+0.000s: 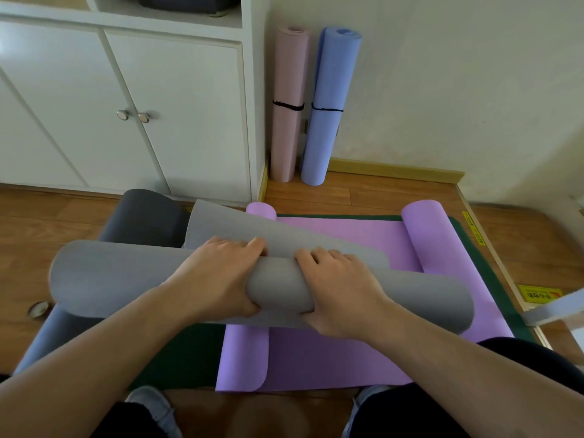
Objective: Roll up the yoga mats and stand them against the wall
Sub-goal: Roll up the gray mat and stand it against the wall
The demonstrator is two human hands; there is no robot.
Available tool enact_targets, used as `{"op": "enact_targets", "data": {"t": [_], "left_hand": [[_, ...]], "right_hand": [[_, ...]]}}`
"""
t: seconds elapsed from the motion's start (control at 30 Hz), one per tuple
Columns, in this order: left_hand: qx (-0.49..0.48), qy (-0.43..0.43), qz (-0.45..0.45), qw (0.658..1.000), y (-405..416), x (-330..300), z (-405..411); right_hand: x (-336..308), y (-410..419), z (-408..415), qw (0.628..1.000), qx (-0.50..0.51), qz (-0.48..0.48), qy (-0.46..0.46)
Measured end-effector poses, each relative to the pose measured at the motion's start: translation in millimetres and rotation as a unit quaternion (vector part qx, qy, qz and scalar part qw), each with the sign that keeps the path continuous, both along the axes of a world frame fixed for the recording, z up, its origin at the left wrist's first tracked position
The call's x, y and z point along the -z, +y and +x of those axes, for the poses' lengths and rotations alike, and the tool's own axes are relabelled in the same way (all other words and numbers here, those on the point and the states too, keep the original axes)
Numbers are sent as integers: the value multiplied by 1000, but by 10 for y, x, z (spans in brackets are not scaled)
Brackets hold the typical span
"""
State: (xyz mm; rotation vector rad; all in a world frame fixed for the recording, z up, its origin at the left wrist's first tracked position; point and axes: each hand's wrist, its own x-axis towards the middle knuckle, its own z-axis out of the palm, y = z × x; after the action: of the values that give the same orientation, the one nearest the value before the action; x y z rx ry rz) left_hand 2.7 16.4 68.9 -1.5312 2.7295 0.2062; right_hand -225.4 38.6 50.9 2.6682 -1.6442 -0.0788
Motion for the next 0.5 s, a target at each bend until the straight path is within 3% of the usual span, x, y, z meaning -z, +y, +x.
{"op": "enact_targets", "data": {"t": [0.07,0.23,0.5], "left_hand": [[4,-2,4,1000,25,8,5],[-12,-62,-88,994,152,175,-152],[-3,-4,-83,997,36,186,-85]], "right_hand": [[3,7,11,1000,-5,3,-4],[-78,-33,-30,1000,17,18,-14],[-20,2,-30,1000,13,12,5]]}}
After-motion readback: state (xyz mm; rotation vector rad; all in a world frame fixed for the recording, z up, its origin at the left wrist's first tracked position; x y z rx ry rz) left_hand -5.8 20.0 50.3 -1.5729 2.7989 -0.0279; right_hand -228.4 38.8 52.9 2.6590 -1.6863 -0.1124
